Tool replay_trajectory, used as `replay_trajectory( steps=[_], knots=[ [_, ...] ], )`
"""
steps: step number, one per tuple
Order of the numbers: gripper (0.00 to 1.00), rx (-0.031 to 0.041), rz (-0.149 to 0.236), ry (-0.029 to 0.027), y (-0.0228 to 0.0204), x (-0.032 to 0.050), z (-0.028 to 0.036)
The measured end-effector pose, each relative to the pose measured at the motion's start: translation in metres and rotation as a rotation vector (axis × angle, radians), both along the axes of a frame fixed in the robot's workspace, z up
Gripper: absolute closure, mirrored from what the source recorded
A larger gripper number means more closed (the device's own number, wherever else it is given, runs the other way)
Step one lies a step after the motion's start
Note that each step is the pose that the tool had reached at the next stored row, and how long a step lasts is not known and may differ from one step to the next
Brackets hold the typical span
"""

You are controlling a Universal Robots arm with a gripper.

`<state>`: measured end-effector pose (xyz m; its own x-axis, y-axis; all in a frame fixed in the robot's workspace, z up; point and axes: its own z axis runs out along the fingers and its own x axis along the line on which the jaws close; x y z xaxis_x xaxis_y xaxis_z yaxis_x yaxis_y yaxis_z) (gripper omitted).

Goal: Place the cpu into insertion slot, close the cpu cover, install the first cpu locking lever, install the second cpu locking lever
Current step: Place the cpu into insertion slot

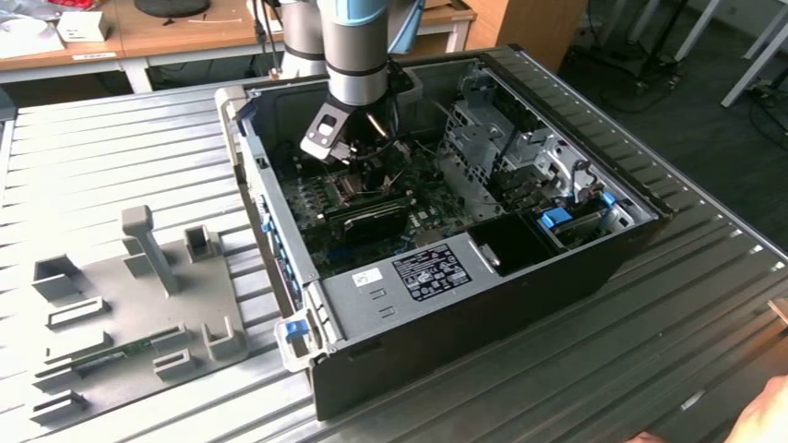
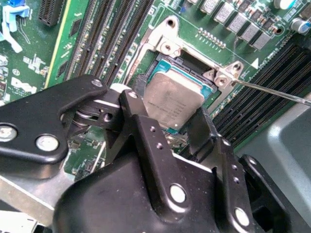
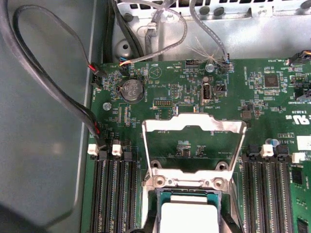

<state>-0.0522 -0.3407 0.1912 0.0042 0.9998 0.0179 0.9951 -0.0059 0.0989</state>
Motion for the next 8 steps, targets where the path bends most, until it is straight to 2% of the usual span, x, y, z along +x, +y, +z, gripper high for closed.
replay_trajectory(
  steps=[1,8],
  knots=[
    [0.39,-0.0002,0.000,0.0002,0.0000,0.0000,0.0001],
    [0.39,-0.0009,0.000,0.0007,-0.0002,-0.0001,0.0008]
  ],
)
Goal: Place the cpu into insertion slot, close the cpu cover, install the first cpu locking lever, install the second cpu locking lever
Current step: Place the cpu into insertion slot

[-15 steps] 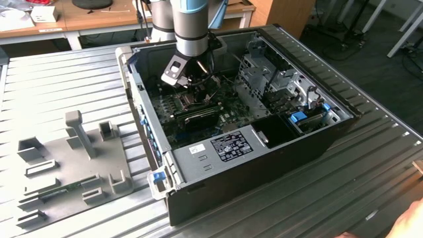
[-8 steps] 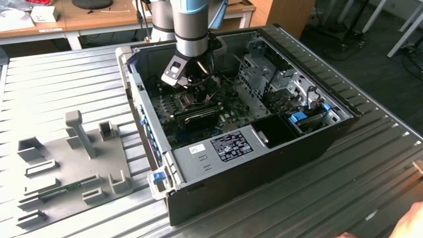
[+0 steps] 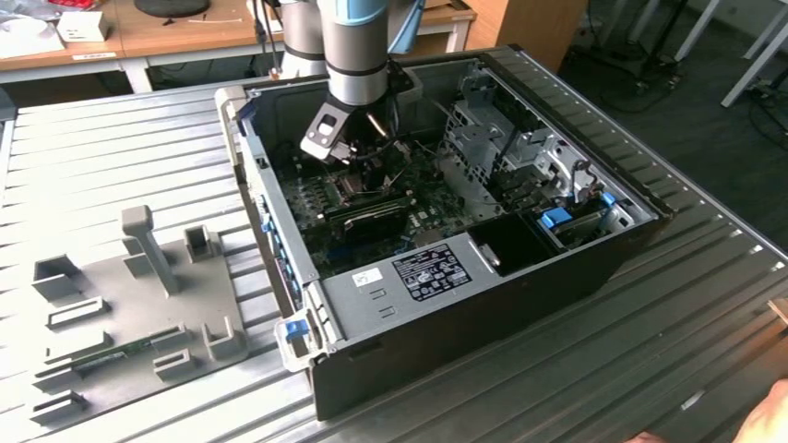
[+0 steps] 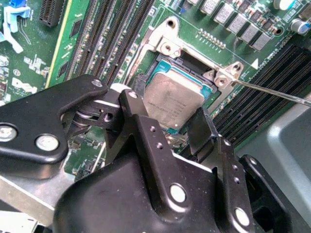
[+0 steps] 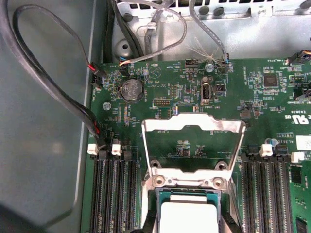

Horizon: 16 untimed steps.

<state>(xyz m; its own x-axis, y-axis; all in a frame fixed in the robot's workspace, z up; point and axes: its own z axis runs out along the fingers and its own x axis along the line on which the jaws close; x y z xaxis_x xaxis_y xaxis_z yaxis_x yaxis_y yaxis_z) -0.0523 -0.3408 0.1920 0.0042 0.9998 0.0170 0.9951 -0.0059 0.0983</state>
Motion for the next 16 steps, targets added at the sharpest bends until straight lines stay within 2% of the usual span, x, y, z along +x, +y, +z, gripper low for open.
replay_trajectory(
  steps=[11,16],
  knots=[
    [0.39,0.0001,0.000,-0.0001,0.0000,0.0000,0.0156],
    [0.39,0.0003,0.000,-0.0002,0.0000,0.0000,0.0168]
  ],
)
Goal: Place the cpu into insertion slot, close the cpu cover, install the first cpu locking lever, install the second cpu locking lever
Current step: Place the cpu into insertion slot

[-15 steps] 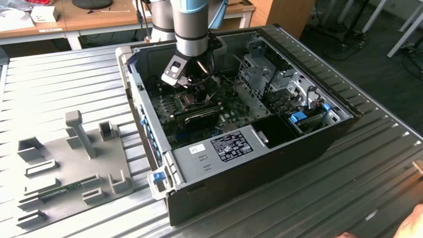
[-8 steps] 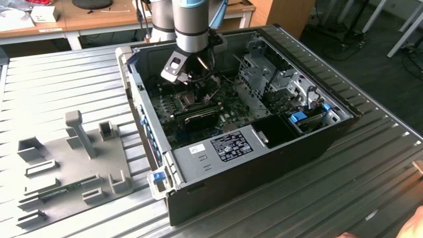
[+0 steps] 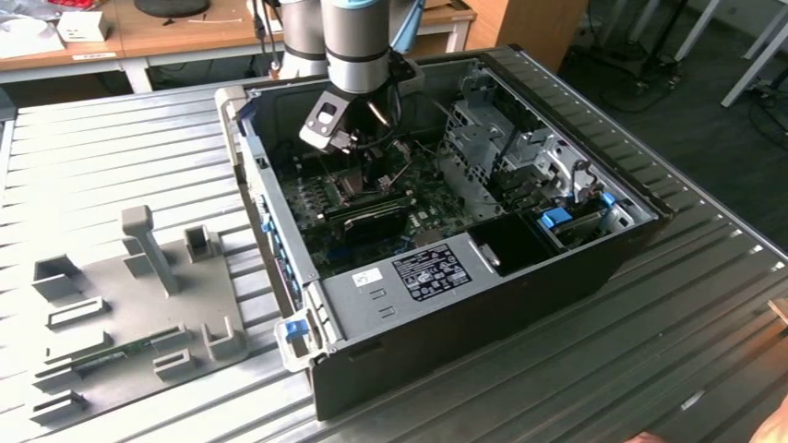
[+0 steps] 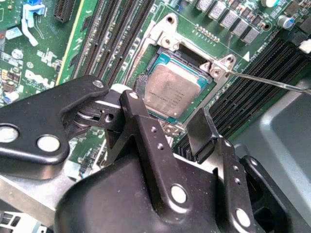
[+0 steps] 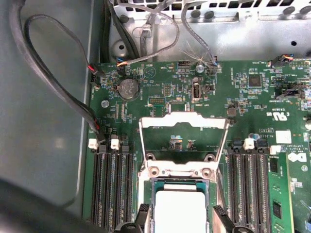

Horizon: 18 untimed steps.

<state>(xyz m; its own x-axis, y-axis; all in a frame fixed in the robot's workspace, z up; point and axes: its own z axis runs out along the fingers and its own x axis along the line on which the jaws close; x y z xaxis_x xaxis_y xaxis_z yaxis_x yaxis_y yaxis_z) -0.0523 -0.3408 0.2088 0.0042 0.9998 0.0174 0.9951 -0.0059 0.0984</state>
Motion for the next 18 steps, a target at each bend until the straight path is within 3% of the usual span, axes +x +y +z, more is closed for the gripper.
replay_trajectory(
  steps=[3,4,5,15,18],
  knots=[
    [0.39,-0.0001,0.000,0.0014,0.0000,0.0000,0.0001],
    [0.39,-0.0002,0.000,0.0081,0.0000,0.0001,0.0001],
    [0.39,-0.0004,0.000,0.0112,-0.0001,0.0001,0.0002],
    [0.39,-0.0002,0.000,0.0122,0.0000,0.0001,0.0001],
    [0.47,-0.0002,0.000,0.0126,0.0000,0.0001,0.0001]
  ],
)
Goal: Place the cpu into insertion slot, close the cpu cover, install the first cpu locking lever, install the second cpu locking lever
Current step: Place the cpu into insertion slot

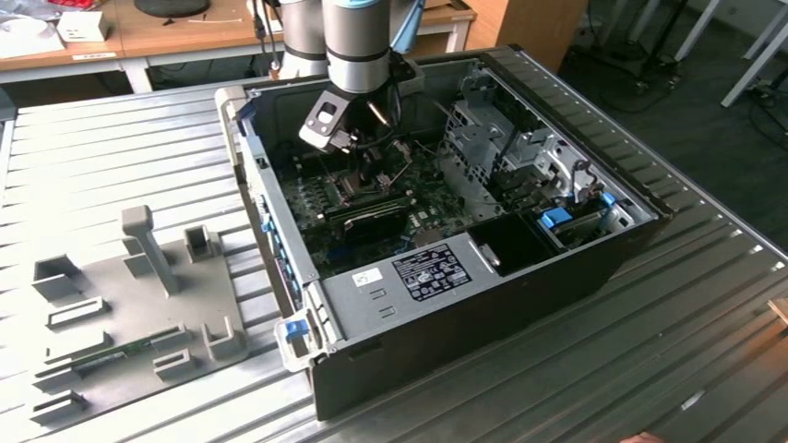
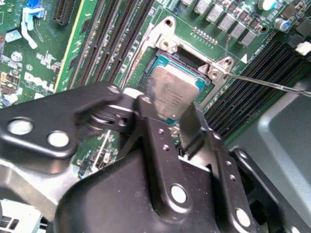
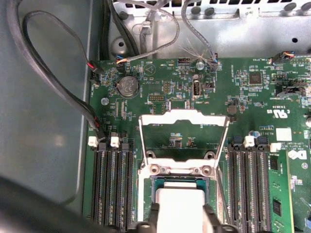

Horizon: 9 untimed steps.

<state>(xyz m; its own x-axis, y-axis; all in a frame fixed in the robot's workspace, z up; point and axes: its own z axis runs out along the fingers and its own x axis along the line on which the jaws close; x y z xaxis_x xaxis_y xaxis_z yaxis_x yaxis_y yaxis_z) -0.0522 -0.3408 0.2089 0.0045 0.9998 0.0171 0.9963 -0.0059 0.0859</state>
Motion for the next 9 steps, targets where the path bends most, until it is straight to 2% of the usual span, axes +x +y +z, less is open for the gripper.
replay_trajectory(
  steps=[3,6,9],
  knots=[
    [0.65,0.0000,0.000,0.0003,0.0000,0.0000,0.0000],
    [0.71,0.0000,0.000,0.0007,0.0000,0.0000,0.0000],
    [0.88,0.0000,0.000,0.0010,0.0000,0.0000,0.0000]
  ],
)
